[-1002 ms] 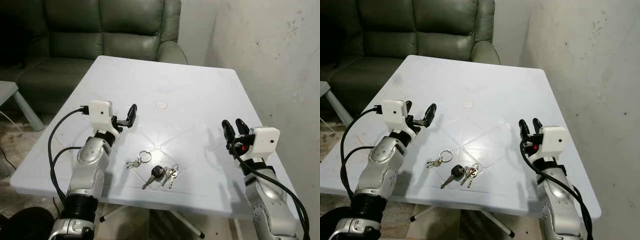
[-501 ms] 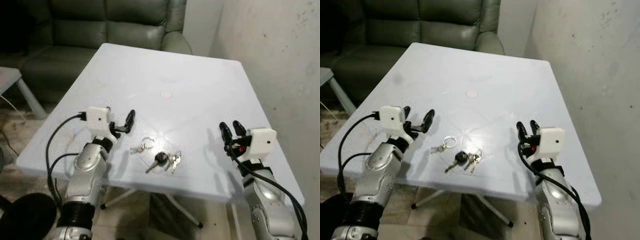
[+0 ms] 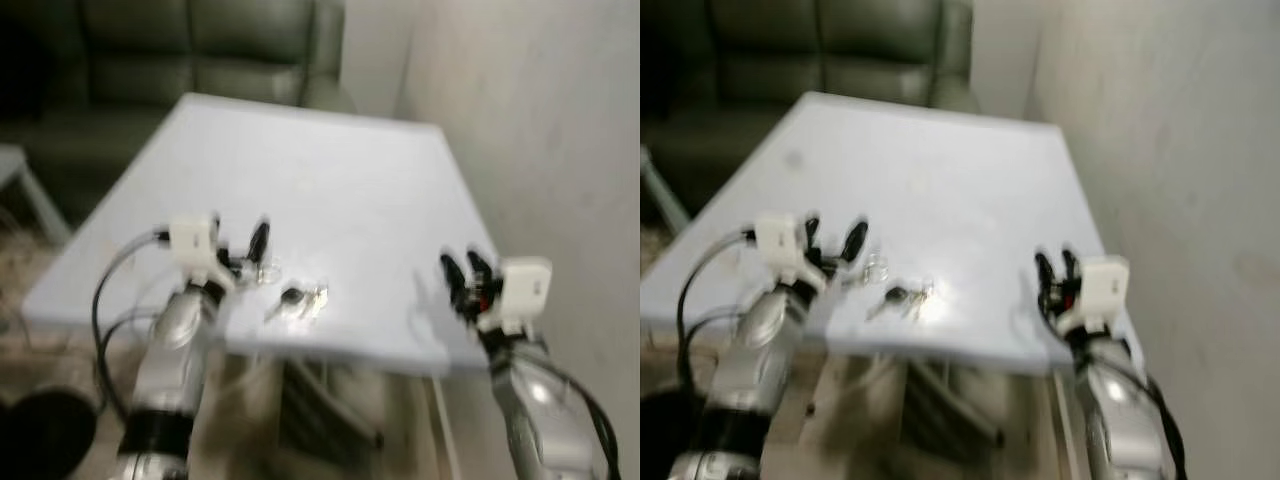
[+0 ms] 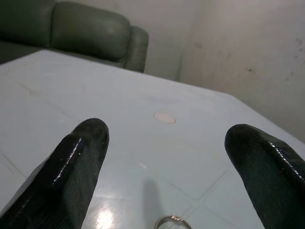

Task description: Hang keys on a hook

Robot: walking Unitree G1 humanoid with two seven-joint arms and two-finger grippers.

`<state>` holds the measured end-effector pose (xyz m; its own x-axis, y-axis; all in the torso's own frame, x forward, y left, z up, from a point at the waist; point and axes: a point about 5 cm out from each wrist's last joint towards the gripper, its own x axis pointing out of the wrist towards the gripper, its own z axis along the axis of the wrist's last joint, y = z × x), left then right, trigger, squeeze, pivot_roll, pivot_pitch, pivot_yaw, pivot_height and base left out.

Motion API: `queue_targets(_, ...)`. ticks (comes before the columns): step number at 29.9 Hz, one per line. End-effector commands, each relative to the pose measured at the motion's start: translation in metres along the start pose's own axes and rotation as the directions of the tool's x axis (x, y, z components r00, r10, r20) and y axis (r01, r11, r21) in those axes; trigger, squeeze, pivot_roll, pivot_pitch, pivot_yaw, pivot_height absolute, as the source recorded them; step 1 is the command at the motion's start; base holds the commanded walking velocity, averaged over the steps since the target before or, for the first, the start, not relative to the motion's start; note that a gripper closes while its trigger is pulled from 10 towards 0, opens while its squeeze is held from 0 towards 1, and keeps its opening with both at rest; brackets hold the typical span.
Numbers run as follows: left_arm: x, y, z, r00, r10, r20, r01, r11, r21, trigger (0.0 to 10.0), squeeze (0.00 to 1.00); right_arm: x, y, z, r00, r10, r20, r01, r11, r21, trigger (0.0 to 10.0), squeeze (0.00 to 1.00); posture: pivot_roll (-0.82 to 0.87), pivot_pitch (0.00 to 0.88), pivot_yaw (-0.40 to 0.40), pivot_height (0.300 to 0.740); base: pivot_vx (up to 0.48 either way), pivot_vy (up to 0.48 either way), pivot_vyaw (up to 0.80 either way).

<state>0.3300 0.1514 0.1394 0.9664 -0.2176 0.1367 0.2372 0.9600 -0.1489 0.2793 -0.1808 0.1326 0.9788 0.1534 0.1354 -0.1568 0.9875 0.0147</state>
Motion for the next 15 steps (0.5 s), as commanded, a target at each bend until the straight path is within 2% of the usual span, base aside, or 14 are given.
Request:
queue_targets(1,0.0031,-0.0020,0.0038,1.000,-0.002,0.008,0.002,1.000,-0.005,10.0,0.00,0.0008,-0.0023,0.0021,1.000,-0.003,-0.001,0.003,1.000,-0.007,10.0,0.00,0.02,0.000,-0.087,0.740,0.000,0.000,0.00)
queue_targets(6,0.0036,-0.0015,0.0037,1.000,-0.002,0.006,0.002,1.000,-0.010,10.0,0.00,0.0010,-0.0019,0.0027,1.000,0.002,-0.001,-0.002,1.000,-0.011,10.0,0.00,0.02,0.000,-0.087,0.740,0.000,0.318,0.00)
queue_targets(15,0.0036,-0.0027,0.0030,1.000,-0.008,0.007,0.008,1.000,-0.018,10.0,0.00,-0.0002,-0.0021,0.0021,1.000,0.008,-0.006,-0.008,1.000,-0.011,10.0,0.00,0.01,0.000,-0.092,0.740,0.000,0.430,0.00)
